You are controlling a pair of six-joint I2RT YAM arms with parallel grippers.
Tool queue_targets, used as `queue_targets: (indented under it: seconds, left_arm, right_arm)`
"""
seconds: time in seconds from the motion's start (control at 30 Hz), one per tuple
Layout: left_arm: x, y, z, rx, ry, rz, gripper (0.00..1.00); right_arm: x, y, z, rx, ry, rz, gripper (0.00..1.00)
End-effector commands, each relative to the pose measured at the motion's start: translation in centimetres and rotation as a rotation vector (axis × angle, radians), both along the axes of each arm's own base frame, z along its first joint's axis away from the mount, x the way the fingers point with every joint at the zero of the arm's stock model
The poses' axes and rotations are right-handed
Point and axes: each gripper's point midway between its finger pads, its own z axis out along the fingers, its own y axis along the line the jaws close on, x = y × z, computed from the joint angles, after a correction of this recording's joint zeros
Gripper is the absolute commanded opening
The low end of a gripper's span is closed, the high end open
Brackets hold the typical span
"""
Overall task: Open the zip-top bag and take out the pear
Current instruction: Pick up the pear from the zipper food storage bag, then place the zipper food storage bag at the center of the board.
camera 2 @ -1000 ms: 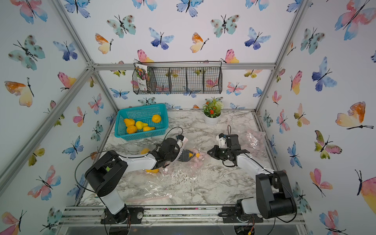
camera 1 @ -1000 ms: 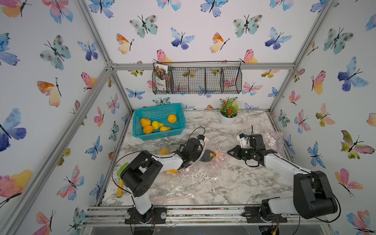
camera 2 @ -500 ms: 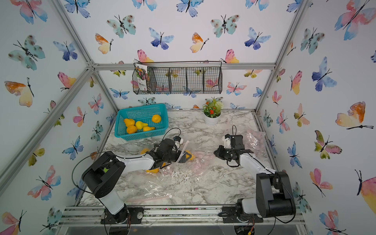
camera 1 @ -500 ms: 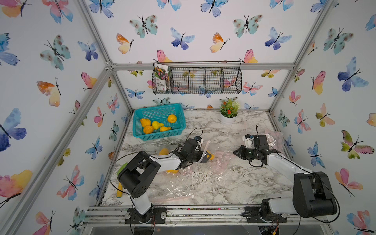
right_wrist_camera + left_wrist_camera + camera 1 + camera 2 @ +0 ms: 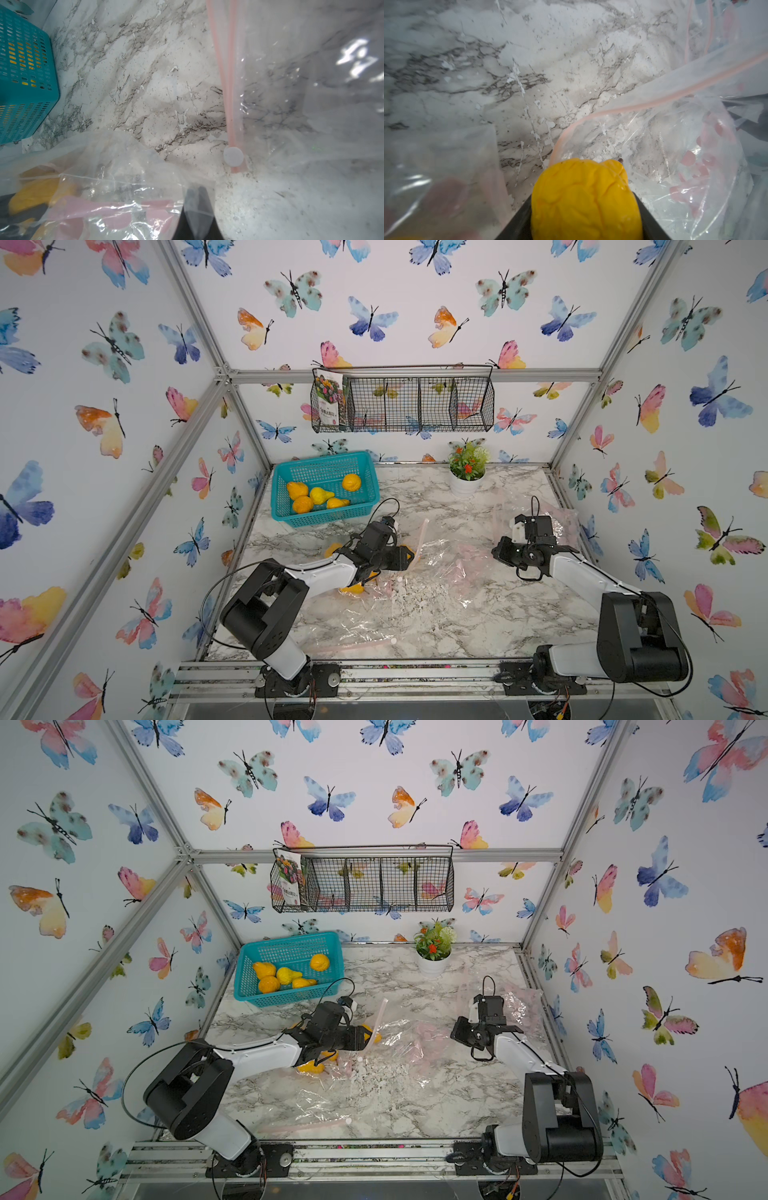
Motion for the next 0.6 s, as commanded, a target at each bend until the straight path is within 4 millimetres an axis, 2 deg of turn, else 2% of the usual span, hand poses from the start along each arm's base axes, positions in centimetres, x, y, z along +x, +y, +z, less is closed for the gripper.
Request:
queue_targets:
  seconds: [0.0, 0.17, 0.37, 0.47, 0.57]
  left_arm:
    - [0.9, 2.1, 4.2, 0.034, -0.097, 0.036, 0.54]
    - [2.3, 5.6, 8.2, 0.02, -0.154, 0.096, 0.53]
    - [6.4, 12.4, 12.7, 0.042, -0.238, 0.229, 0.53]
    - [9.3, 16.2, 13.6, 0.046, -0.25, 0.307, 0.53]
    - [12.6, 19.7, 13.5, 0.046, -0.244, 0.385, 0.52]
  right_arm:
    - [0.4, -0.3, 0.4, -0.024, -0.002, 0.004, 0.03]
    - [0.4, -0.2, 0.2, -0.019, 0.006, 0.009, 0.03]
    - [0.8, 0.2, 1.0, 0.001, -0.014, 0.024, 0.03]
    - [1.0, 0.8, 1.7, 0.029, -0.029, 0.043, 0.03]
    - [1.1, 1.4, 2.7, 0.063, -0.047, 0.056, 0.03]
